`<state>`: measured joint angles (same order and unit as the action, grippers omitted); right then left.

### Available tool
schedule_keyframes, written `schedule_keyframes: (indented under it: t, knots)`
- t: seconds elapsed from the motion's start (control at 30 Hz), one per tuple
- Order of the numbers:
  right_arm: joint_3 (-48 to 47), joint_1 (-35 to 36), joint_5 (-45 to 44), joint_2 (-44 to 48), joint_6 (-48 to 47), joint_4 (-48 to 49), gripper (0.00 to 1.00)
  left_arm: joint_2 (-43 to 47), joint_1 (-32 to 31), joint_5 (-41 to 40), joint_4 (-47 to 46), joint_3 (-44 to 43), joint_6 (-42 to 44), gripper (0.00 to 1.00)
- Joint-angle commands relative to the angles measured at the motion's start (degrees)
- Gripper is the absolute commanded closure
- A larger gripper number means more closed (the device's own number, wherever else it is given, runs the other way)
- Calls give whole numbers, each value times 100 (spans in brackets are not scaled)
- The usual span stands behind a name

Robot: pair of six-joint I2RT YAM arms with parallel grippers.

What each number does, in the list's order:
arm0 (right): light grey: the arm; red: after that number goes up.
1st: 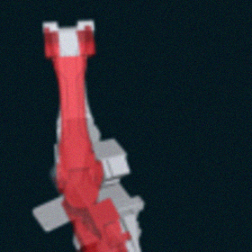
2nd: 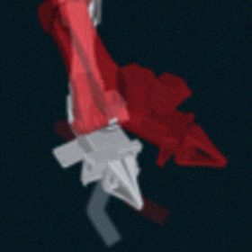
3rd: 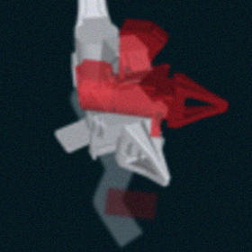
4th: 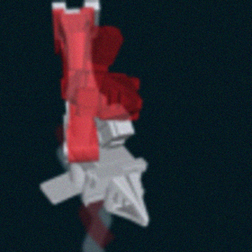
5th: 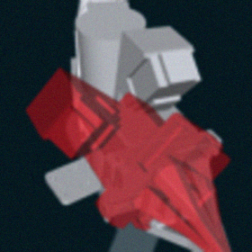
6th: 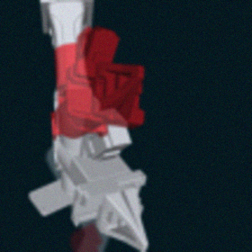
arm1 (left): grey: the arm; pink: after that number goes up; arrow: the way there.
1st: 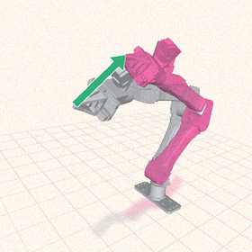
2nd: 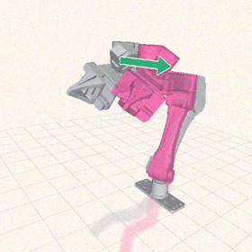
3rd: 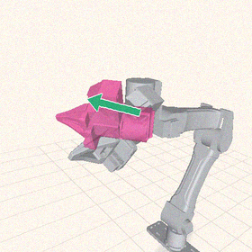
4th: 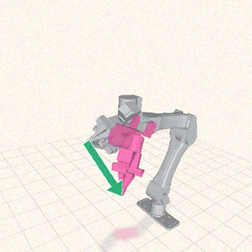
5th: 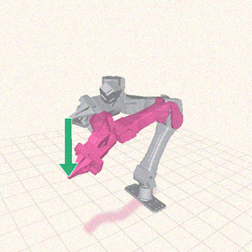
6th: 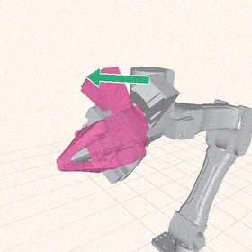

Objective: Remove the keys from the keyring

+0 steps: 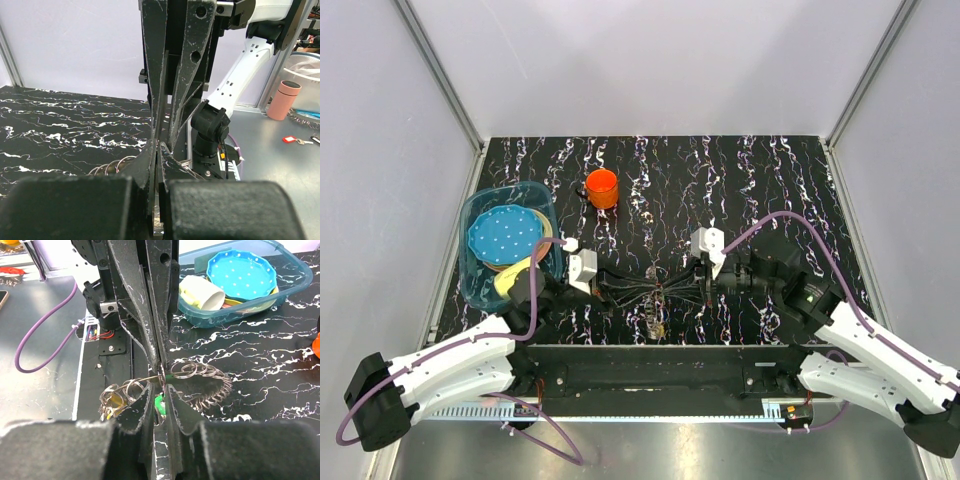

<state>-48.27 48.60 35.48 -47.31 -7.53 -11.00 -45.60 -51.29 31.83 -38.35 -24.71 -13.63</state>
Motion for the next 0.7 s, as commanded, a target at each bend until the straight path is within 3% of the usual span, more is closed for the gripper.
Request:
schedule_keyframes:
  t: [0.0, 0.27, 0.67]
  knots:
    - [54, -17, 81, -41, -82, 397, 82, 17, 13, 121, -815, 10, -43, 100]
    - [125, -17, -94, -6, -12, 573, 76, -27, 13, 174, -797, 1, -43, 100]
    - [222, -17, 38, -77, 32, 661, 81, -10, 22, 95, -779, 19, -17, 100]
